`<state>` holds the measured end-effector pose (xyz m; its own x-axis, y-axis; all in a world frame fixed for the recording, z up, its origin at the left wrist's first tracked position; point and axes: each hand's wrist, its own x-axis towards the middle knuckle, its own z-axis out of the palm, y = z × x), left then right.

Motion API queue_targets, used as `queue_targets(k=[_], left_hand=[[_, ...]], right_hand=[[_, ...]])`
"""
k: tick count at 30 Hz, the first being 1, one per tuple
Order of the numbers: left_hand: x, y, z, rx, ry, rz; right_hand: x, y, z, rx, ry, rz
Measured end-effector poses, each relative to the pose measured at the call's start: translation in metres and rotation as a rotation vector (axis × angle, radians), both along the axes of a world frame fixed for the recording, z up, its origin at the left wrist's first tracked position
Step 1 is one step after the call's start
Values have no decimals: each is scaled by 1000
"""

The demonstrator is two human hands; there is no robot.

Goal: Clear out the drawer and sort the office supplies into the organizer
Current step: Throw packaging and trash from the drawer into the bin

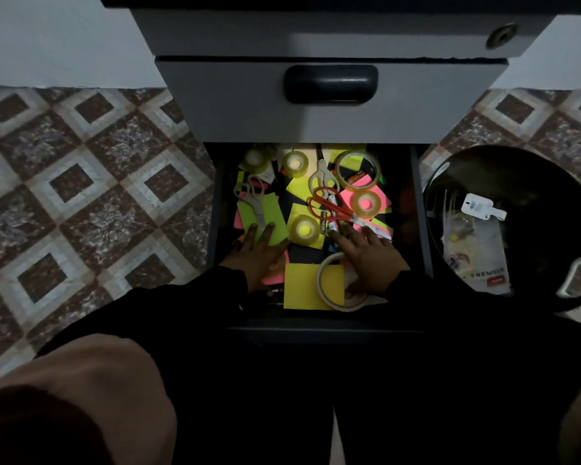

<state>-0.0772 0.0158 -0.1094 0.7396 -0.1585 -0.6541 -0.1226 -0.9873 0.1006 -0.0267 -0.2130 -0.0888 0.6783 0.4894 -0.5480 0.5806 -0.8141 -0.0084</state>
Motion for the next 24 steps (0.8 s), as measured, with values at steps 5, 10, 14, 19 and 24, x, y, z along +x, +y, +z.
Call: queue_targets(k=[5,10,14,19,24], left_hand=[[1,0,-4,-9,-23,27],[13,2,8,-26,-5,103],[25,2,12,-83,-1,125],[27,3,3,-65,77,110],[39,2,24,-86,21,184]], right_hand=[[1,1,-3,93,-3,-120],[8,1,1,173,54,-138],[19,-2,4,311,59,-133],[33,1,5,287,111,-230],[42,1,6,163,77,-167]])
